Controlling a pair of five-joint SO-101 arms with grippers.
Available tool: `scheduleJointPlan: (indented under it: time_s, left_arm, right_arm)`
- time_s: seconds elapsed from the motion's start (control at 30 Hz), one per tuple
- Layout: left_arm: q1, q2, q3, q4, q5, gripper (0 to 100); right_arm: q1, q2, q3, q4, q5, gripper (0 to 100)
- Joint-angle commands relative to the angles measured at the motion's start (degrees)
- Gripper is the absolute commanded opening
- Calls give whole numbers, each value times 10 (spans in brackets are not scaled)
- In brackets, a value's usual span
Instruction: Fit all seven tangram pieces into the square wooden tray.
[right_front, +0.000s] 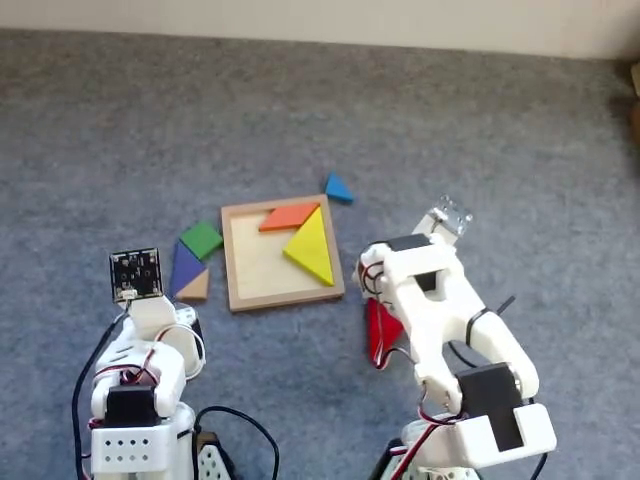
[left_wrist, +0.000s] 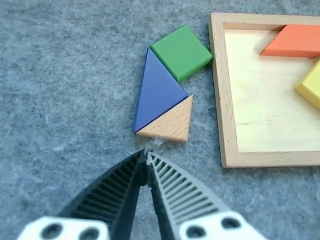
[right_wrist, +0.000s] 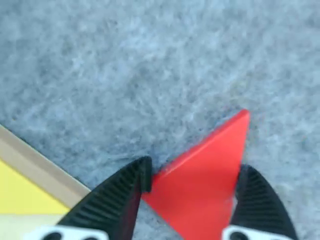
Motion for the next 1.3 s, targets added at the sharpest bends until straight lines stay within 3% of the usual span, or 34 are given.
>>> scheduleJointPlan:
  time_s: [0.0,0.13,0.7,0.97,1.27]
  left_arm:
    - [-8,-1,12,2,-4,5]
    - [-8,-1,12,2,-4,5]
    - [-8,-1,12,2,-4,5]
    - [-8,-1,12,2,-4,5]
    - [-8,-1,12,2,-4,5]
  right_arm:
    - [-1,-2,-26,-10,7,199]
    - [-2,-3,-29,37,8,199]
    - [-24,-7,-44,41,9,199]
    - [-36,-130,-31,41,32,198]
    - [-82,-144,-3,39,32,199]
